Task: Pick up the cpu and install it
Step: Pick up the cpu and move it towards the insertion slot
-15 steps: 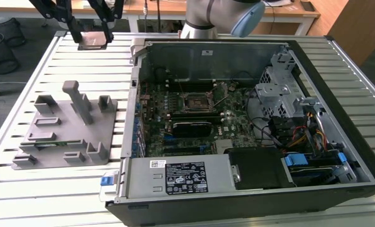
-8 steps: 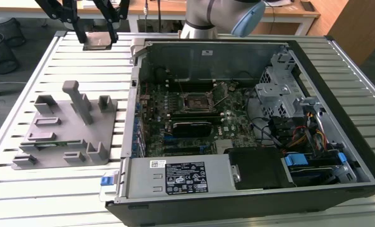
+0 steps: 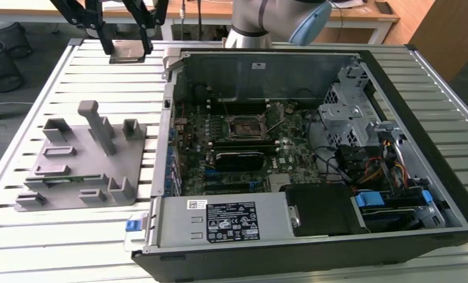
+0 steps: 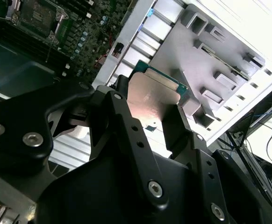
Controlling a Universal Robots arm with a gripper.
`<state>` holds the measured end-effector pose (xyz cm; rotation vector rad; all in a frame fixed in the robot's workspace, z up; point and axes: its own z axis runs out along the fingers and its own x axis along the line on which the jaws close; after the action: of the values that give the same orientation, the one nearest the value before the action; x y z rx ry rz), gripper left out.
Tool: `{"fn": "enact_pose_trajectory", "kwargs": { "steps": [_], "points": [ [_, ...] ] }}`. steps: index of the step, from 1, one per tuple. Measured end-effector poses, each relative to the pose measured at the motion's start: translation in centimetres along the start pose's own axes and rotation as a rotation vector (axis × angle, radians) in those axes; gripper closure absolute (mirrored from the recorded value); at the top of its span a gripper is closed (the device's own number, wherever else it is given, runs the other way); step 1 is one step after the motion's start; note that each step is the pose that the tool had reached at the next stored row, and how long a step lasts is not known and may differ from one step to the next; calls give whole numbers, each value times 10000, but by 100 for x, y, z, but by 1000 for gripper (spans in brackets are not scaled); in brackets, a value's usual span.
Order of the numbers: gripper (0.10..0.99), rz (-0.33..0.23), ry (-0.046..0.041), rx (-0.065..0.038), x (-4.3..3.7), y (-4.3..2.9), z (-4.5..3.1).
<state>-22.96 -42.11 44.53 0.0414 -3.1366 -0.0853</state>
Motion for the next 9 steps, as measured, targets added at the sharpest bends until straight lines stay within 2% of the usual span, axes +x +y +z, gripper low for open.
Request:
{"fn": "enact_pose_trajectory", "kwargs": {
  "steps": [9],
  "points": [
    [549,0,0,0,-79,-3,9]
  ]
}}
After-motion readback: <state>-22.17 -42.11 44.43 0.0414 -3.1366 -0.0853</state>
